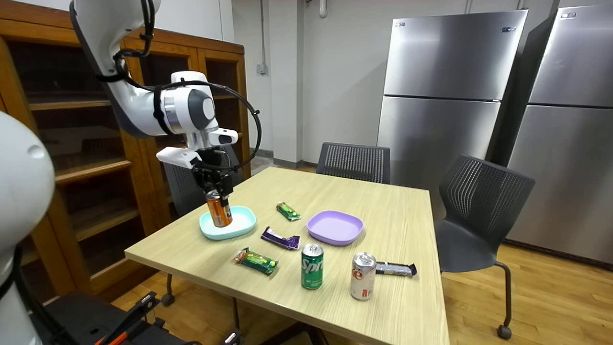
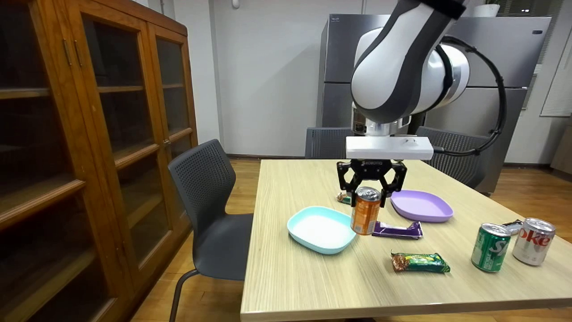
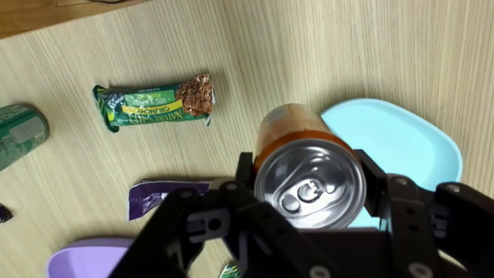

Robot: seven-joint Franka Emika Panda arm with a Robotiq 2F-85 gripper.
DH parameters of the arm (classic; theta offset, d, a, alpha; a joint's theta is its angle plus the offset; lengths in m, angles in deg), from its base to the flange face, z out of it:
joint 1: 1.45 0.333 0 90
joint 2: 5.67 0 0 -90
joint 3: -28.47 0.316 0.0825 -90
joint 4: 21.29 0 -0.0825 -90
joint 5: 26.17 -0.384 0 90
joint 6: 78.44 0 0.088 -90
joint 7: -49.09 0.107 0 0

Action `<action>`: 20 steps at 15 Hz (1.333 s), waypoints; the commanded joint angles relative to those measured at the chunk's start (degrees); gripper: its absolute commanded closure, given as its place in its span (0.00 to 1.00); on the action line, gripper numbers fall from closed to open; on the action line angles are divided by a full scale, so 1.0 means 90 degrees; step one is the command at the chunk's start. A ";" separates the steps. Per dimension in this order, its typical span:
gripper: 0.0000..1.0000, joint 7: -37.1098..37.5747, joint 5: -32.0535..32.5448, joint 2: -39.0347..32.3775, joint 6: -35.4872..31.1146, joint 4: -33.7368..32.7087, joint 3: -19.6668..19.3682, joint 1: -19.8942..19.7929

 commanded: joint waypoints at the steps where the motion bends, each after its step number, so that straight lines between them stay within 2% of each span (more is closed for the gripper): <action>1: 0.61 0.0114 0.0036 0.0454 0.0235 -0.0004 -0.0037 -0.0349; 10: 0.61 -0.0705 -0.0543 0.0097 0.0522 -0.0896 -0.0254 -0.1613; 20: 0.61 -0.0763 -0.1006 -0.1202 0.1180 -0.2750 -0.0656 -0.2099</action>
